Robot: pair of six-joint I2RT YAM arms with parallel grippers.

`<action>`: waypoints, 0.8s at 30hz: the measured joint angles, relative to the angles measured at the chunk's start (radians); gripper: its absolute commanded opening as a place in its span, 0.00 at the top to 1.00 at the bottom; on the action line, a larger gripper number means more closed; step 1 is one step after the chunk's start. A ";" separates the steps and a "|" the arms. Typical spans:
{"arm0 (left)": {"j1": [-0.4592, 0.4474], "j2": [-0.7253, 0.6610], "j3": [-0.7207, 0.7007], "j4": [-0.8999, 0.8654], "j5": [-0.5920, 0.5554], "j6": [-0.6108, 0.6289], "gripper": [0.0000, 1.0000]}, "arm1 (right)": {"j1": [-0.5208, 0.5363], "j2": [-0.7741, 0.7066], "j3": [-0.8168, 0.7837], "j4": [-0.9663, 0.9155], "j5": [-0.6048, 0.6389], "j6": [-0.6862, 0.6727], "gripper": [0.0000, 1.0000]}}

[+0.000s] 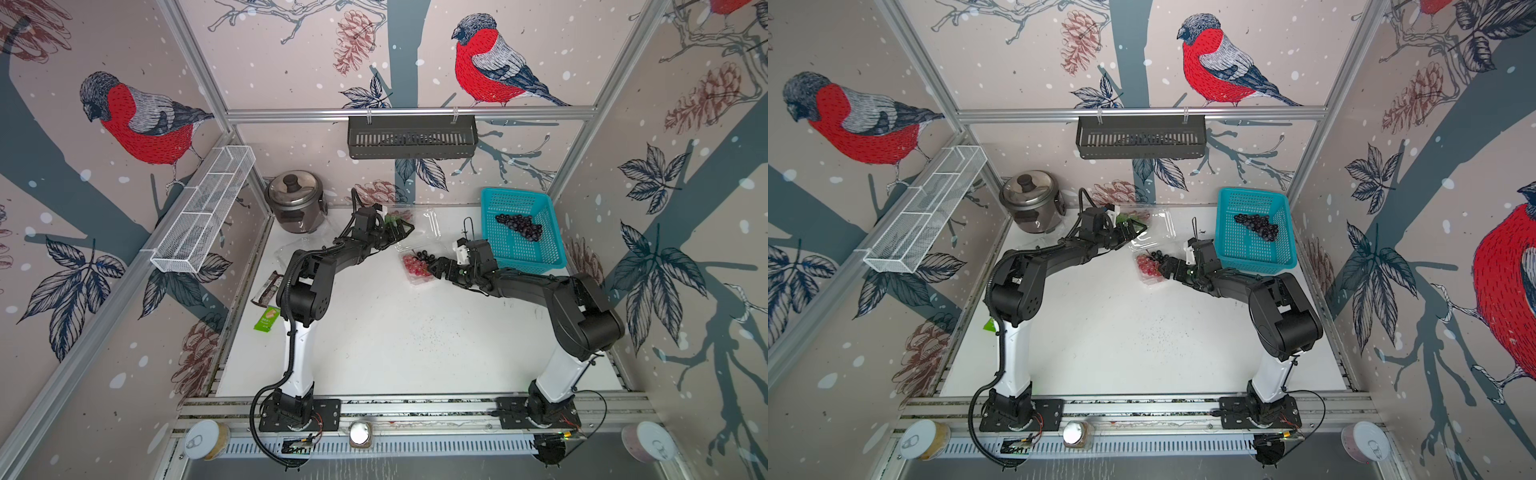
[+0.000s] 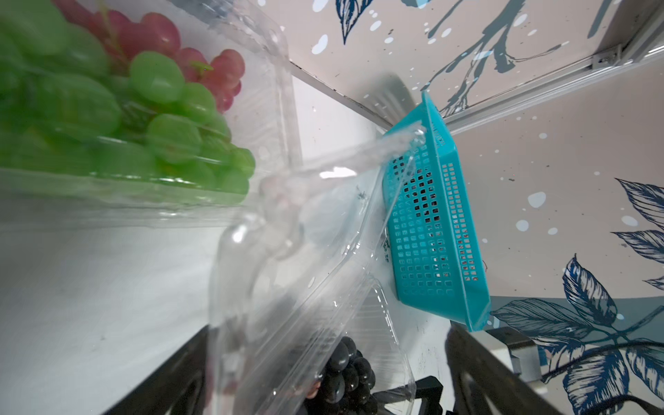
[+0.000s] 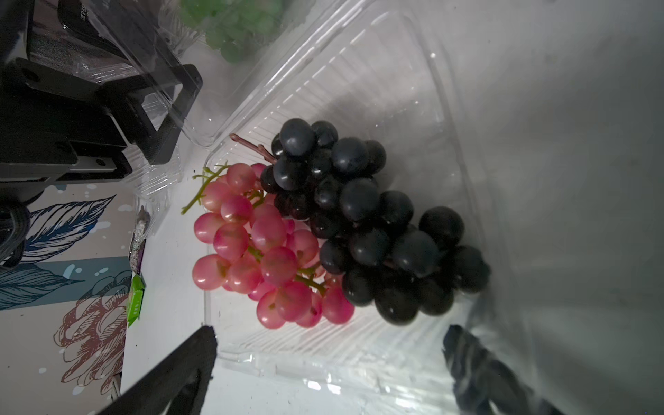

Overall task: Pack grapes into containers
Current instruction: Move the packing box to the center of the board.

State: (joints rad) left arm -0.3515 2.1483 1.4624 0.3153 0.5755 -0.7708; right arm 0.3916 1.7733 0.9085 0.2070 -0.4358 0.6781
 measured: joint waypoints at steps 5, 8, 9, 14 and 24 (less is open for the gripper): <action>-0.008 -0.020 -0.010 0.019 0.014 0.002 0.03 | -0.001 0.024 0.018 0.005 -0.005 0.002 0.00; -0.011 -0.024 -0.019 0.039 0.025 0.005 0.03 | -0.004 0.037 0.026 0.005 -0.009 0.002 0.00; -0.011 -0.026 -0.022 0.042 0.025 0.010 0.03 | -0.006 0.040 0.028 0.005 -0.010 0.002 0.00; -0.019 -0.056 -0.037 0.048 0.026 0.012 0.03 | -0.013 0.047 0.036 0.006 -0.013 0.002 0.00; -0.026 -0.106 -0.097 0.069 0.027 0.037 0.03 | -0.008 0.059 0.047 0.011 -0.031 0.000 0.00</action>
State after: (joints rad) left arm -0.3771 2.0426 1.3655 0.3840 0.6025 -0.7334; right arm 0.3840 1.8320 0.9558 0.2176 -0.4664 0.6777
